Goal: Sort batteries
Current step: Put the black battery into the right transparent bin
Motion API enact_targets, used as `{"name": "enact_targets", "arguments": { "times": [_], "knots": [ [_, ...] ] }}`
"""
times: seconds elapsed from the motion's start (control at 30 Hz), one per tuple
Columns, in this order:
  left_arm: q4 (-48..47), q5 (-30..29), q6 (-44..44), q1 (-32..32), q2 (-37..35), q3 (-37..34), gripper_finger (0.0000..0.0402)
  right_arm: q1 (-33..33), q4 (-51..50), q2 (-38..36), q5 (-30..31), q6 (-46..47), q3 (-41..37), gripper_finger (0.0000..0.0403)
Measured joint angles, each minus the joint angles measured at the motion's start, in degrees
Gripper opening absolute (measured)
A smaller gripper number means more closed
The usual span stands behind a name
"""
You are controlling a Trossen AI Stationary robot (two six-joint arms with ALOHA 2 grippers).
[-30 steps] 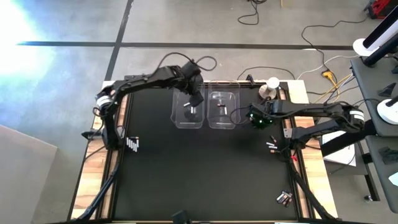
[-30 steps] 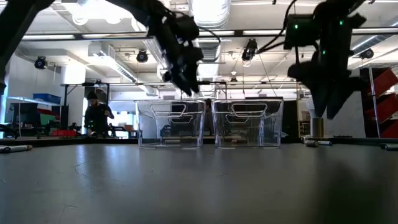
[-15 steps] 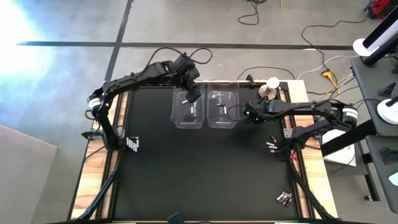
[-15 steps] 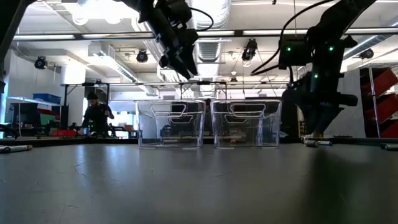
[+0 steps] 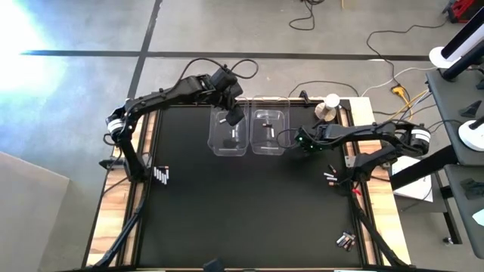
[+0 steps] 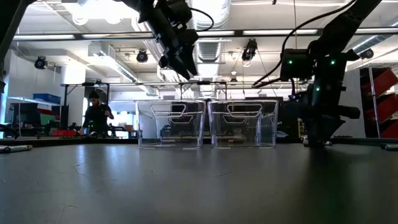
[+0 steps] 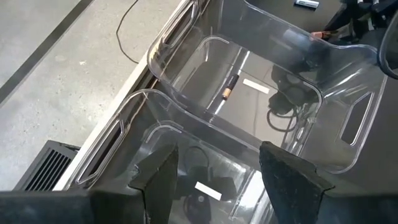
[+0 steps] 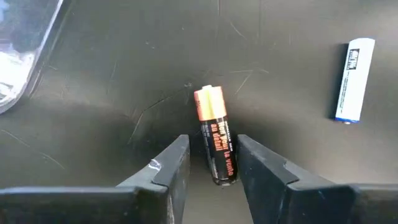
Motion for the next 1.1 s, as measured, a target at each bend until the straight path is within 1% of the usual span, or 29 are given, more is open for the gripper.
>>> {"name": "enact_targets", "arguments": {
  "times": [0.37,0.5,0.57,0.63,0.73,0.77,0.9,1.0,1.1],
  "knots": [
    [-0.3,0.0,-1.0,-0.1,-0.6,-0.1,0.0204,0.0,-1.8,-1.1,0.2,-3.0,-1.0,0.0044],
    [-0.1,-1.6,-1.0,-1.2,-3.7,-0.1,0.0204,0.2,-6.3,-4.7,-0.7,-2.6,0.7,0.0040],
    [0.0,-3.1,-1.0,-1.7,-5.2,-0.1,0.0204,0.3,-11.5,-7.3,-1.5,-2.6,2.2,0.0040],
    [0.5,-3.3,-1.0,-1.9,-6.9,-0.1,0.0204,0.3,-14.5,-9.7,-0.3,-2.9,5.7,0.0041],
    [1.8,-3.5,-1.0,-2.0,-9.6,-0.1,0.0204,0.3,-23.5,-12.2,2.7,-3.6,11.0,0.0042],
    [2.2,-3.6,-1.0,-2.1,-10.4,-0.1,0.0204,0.3,-24.8,-12.7,3.2,-4.2,13.1,0.0042],
    [4.7,-3.5,-1.0,-2.3,-13.1,-0.1,0.0204,0.3,-25.9,-13.7,5.7,-7.9,22.4,0.0042],
    [7.0,-3.5,-1.0,-2.6,-15.4,-0.1,0.0204,0.3,-22.3,-11.8,6.5,-13.6,29.8,0.0042],
    [9.0,-3.0,-0.3,-3.1,-17.6,-0.1,0.0204,0.3,-19.7,-8.4,5.9,-21.7,36.3,0.0042]
  ]
}}
